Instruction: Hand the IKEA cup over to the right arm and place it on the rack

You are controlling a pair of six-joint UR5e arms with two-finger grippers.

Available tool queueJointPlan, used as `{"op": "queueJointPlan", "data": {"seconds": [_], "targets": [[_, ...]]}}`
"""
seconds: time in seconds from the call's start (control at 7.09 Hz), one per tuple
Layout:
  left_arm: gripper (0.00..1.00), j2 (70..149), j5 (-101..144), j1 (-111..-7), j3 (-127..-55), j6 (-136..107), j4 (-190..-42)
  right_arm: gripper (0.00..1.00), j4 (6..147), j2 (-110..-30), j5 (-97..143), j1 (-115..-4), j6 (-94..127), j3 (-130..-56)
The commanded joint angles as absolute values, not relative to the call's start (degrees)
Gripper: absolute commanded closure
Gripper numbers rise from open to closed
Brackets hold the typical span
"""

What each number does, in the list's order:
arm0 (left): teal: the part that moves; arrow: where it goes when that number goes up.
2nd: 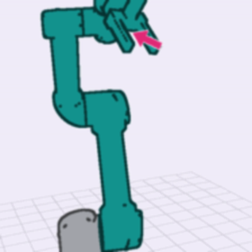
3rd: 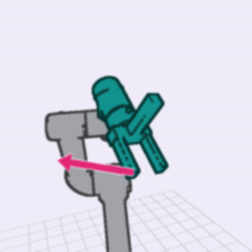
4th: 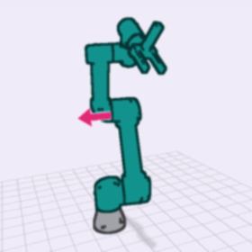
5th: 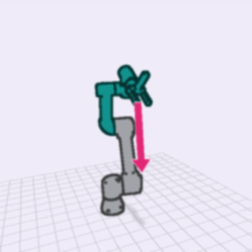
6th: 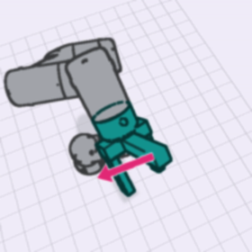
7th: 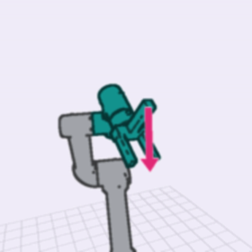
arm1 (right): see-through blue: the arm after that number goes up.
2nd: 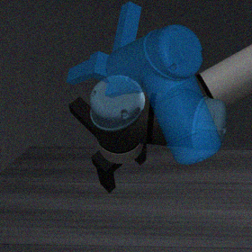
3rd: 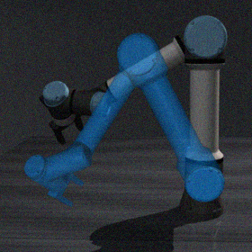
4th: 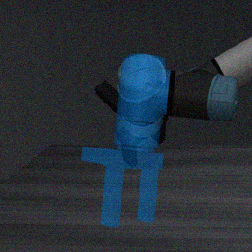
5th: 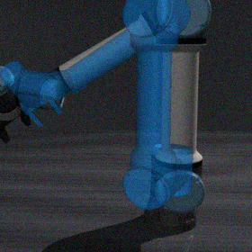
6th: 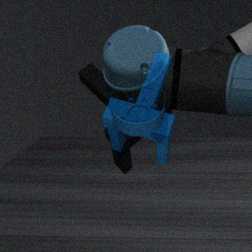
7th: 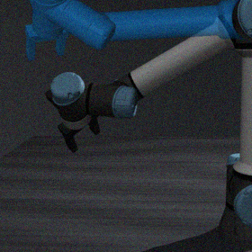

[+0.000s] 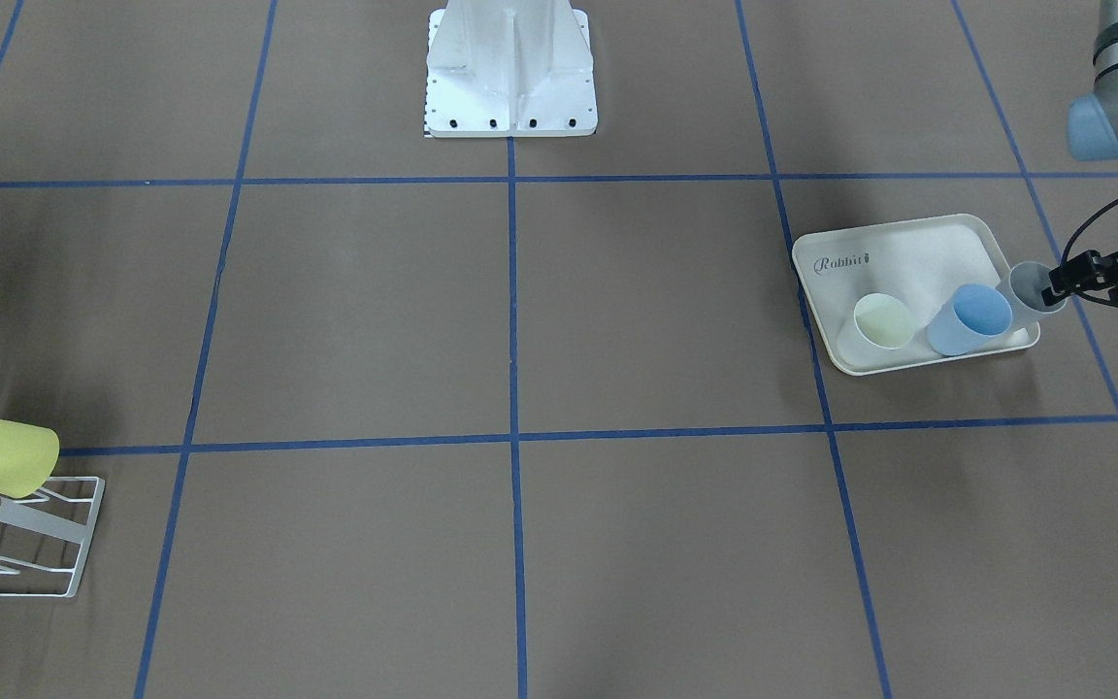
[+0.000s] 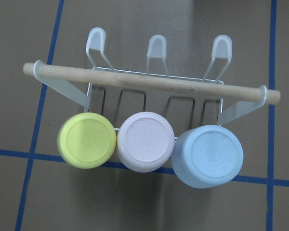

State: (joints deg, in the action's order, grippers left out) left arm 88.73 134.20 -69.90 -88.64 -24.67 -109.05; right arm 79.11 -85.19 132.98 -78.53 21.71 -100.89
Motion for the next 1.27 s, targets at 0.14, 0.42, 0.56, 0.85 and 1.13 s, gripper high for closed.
{"op": "queueJointPlan", "data": {"seconds": [0.14, 0.42, 0.56, 0.85, 1.13], "targets": [[0.28, 88.5, 135.0, -69.4, -88.0, -24.6, -109.3, 0.00, 79.0, -85.3, 133.0, -78.5, 21.7, -100.8], [0.80, 88.2, 135.8, -68.6, -87.8, -24.5, -109.4, 0.00, 79.1, -85.3, 133.1, -78.5, 21.7, -101.1], [1.00, 88.2, 135.8, -68.6, -88.0, -24.2, -109.6, 0.00, 79.1, -85.5, 133.1, -78.5, 21.7, -101.1], [1.00, 85.5, 139.0, -69.0, -93.5, -23.6, -109.2, 0.00, 79.3, -86.1, 133.0, -78.3, 21.7, -101.1], [1.00, 84.0, 140.4, -73.4, -96.2, -20.0, -107.7, 0.00, 79.3, -86.2, 133.0, -78.1, 21.7, -100.7]]}}
